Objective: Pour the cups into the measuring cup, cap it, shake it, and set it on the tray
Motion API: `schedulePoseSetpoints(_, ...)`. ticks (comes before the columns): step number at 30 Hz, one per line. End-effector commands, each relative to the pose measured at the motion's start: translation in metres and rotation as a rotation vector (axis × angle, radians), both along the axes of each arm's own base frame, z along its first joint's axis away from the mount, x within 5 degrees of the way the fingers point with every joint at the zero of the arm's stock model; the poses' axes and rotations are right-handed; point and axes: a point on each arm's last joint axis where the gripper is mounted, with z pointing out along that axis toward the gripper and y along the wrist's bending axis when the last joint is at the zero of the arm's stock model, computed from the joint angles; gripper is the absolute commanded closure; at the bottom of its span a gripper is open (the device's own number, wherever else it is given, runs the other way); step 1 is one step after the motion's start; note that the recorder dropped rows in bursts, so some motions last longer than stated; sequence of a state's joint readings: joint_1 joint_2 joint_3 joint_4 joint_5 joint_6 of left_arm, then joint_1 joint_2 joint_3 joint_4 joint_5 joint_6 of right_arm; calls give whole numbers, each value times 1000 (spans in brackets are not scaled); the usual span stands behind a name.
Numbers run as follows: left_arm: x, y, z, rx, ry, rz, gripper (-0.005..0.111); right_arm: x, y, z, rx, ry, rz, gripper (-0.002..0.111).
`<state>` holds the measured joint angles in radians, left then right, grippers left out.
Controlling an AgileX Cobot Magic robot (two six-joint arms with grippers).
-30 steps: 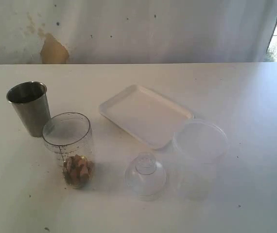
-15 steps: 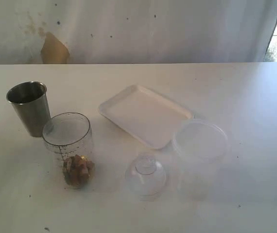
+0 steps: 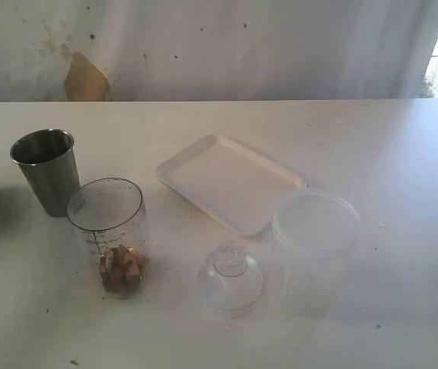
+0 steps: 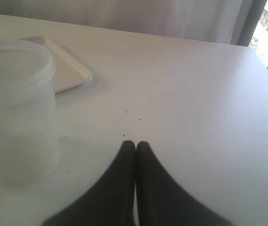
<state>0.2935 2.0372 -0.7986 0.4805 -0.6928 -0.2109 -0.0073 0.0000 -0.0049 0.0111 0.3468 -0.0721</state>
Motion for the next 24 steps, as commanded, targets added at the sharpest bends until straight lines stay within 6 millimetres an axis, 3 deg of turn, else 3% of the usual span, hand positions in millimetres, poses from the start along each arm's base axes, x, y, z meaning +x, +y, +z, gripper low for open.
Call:
schedulePoseSetpoints(1,30,-2,-1,-4,-67,-41,107,0,0,-1,-6,2,-3,108)
schedulePoseSetpoints(8,52,-24,-17,67,-37,-247,107,0,0,-1,-6,2,-3,108)
schedulePoseSetpoints(18,64,-20,-22,-42,3,-131,106,0,0,-1,-6,2,-3,108)
schedulePoseSetpoints(20,64,-19,-24,-29,25,-127,101,0,0,-1,-6,2,-3,108)
schedulePoseSetpoints(23,63,-19,-25,-21,39,-126,80,0,0,-1,-6,2,-3,108)
schedulePoseSetpoints(24,63,-19,-25,-21,37,-127,67,0,0,-1,-6,2,-3,108)
